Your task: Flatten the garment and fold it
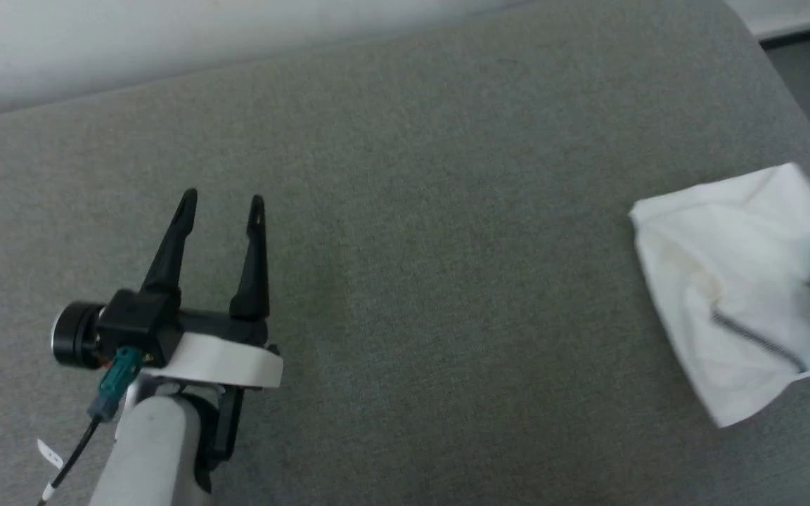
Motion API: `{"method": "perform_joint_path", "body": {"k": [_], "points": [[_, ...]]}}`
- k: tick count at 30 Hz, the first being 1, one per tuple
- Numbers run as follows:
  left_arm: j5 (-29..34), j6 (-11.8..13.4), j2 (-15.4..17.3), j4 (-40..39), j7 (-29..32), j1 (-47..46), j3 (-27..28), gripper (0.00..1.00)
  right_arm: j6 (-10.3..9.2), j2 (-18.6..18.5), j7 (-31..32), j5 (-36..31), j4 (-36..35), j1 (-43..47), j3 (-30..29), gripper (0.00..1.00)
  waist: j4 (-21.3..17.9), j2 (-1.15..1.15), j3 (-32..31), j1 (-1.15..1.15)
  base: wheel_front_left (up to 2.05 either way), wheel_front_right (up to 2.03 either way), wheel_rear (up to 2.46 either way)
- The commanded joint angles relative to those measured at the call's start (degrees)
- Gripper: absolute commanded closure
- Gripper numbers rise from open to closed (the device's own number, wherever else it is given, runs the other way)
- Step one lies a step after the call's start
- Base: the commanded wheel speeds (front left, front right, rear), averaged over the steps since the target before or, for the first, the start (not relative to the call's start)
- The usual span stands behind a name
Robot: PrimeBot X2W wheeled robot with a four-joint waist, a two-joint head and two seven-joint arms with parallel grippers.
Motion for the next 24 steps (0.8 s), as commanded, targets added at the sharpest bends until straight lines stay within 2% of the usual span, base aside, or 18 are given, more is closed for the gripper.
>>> {"method": "perform_joint_path", "body": {"k": [1,5,9,10,11,16,24], "points": [[0.6,-0.5,0.3,-0.5,0.2,-1.7,-0.5,0.0,-0.13,-0.6,-1.8,-1.3,2.5,-1.9,-1.8,1.0,-1.6,0.0,7.7,-0.01,0.0,0.0,0.0],[1.1,-1.1,0.6,-0.6,0.2,-4.0,-1.4,0.0,-0.13,-1.1,-8.3,-4.1,8.3,-5.0,-6.9,1.0,-0.8,0.0,10.2,-0.01,0.0,0.0,0.0],[1.3,-1.3,0.6,-0.1,-0.1,-5.3,-2.0,0.0,-0.13,0.1,-16.8,-7.6,13.6,-7.6,-11.9,1.0,-0.1,0.0,11.4,-0.01,0.0,0.0,0.0],[1.3,-1.3,0.5,0.2,-0.2,-5.5,-2.1,0.0,-0.13,1.0,-17.8,-7.9,15.4,-7.9,-13.1,0.67,0.1,0.0,11.4,-0.01,0.0,0.0,0.0],[1.2,-1.3,0.4,0.5,-0.3,-5.7,-2.2,0.0,-0.13,1.8,-19.0,-8.2,16.7,-8.0,-13.9,0.0,0.3,0.0,11.3,-0.01,0.0,0.0,0.0],[0.7,-1.3,-0.3,2.1,-1.0,-5.9,-2.4,0.0,-0.13,3.5,-23.1,-10.8,23.4,-7.4,-16.8,0.0,1.6,0.0,9.7,-0.01,0.0,0.0,0.0],[-0.3,-1.0,-1.7,4.9,-1.7,-3.3,-2.5,0.0,-0.13,1.4,-33.3,-16.4,26.7,-3.8,-23.2,0.0,3.5,0.0,3.1,-0.01,0.0,0.0,0.0]]}}
